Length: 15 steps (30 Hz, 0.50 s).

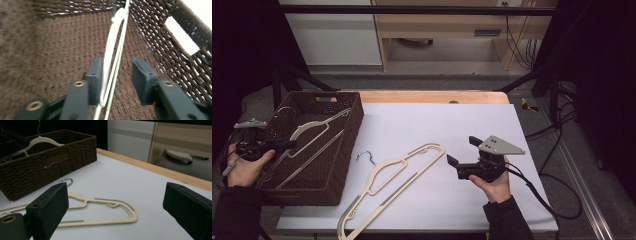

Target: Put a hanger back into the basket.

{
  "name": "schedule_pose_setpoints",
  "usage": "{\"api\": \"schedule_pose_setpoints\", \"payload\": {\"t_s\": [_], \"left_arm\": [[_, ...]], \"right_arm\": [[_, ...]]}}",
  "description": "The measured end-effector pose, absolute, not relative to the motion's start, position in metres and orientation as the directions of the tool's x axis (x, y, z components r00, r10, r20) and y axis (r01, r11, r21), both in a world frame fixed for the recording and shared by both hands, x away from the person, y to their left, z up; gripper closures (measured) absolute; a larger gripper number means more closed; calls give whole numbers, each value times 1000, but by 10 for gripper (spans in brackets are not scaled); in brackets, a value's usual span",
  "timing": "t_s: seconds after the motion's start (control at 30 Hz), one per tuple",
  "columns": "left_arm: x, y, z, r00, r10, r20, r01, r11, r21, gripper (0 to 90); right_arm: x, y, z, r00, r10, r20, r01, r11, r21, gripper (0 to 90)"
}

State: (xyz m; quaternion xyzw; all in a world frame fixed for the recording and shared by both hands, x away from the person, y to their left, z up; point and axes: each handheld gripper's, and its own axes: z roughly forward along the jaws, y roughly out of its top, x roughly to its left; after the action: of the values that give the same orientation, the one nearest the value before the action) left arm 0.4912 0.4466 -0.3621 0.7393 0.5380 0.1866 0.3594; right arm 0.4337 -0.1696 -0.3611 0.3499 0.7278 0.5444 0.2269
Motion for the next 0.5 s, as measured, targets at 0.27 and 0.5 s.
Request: {"api": "schedule_pose_setpoints", "payload": {"t_s": [0.27,0.5], "left_arm": [[469,433,-339,319,946,-54,591,-154,792,432],[438,397,-327,423,903,-71,456,-144,878,288]], "right_arm": [[441,-159,-357,-651,756,68,274,150,950,71],[443,-157,-359,-660,748,74,277,150,949,76]]}}
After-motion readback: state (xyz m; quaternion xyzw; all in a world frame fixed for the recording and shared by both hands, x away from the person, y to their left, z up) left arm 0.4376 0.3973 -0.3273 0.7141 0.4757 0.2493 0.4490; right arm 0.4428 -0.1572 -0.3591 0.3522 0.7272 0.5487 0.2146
